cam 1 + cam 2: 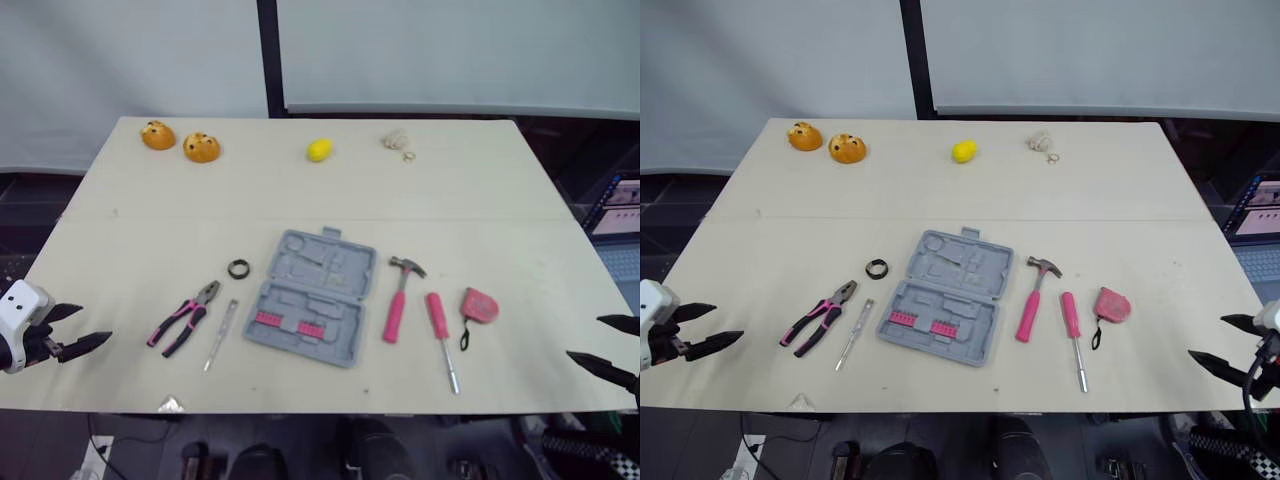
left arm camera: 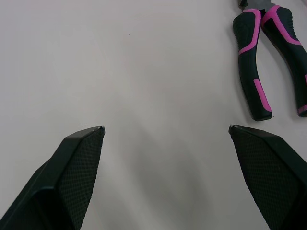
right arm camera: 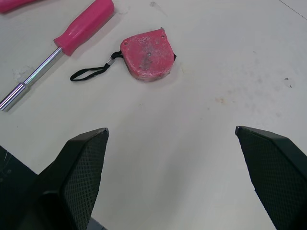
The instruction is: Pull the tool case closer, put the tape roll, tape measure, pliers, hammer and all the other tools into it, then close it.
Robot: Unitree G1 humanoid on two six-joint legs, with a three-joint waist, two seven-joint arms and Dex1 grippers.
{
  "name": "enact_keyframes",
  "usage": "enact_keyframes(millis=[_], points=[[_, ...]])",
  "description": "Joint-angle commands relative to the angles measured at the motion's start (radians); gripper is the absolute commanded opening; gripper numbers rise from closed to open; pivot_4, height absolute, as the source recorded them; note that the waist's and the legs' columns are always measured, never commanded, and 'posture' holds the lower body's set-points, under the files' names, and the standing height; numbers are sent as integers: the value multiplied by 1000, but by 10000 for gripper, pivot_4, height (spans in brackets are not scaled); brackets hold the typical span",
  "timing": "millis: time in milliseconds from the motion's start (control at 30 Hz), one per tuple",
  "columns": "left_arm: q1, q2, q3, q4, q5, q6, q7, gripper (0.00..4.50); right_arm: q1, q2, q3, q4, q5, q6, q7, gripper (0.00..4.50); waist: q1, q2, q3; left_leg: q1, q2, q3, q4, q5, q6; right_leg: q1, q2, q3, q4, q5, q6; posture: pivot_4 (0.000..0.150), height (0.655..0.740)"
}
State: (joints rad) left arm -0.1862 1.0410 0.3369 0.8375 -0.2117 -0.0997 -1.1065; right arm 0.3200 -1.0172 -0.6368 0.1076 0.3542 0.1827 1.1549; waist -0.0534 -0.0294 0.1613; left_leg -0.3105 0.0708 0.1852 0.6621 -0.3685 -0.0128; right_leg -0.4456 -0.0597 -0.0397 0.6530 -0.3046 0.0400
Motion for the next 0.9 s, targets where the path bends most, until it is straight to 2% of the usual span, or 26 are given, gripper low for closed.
enact_keyframes(millis=[33, 533, 733, 900], points=[[-10, 22, 24, 1, -17, -3, -6, 44657, -1, -3, -43, 4, 10, -13, 6, 45000, 0, 0, 0, 0, 0, 0, 0, 0, 0, 0, 0, 0, 0, 0, 0, 1500, 7375], [-15, 16, 25, -32, -29, 44, -1, 44657, -16, -1, -37, -6, 20, 5, -18, 45000, 0, 0, 0, 0, 0, 0, 0, 0, 0, 0, 0, 0, 0, 0, 0, 1500, 7375], [13, 16, 26, -107, -49, 83, -21, 44657, -7, 7, -36, -58, 22, 46, -28, 45000, 0, 0, 0, 0, 0, -1, 0, 0, 0, 0, 0, 0, 0, 0, 0, 1500, 7375], [-6, 3, -11, -247, -64, 140, -58, 44657, -15, 16, -9, -196, 37, 111, -56, 45000, 1, 0, 0, -1, 0, -2, 0, 0, 0, 0, 0, -1, 0, 0, 0, 1500, 7375]])
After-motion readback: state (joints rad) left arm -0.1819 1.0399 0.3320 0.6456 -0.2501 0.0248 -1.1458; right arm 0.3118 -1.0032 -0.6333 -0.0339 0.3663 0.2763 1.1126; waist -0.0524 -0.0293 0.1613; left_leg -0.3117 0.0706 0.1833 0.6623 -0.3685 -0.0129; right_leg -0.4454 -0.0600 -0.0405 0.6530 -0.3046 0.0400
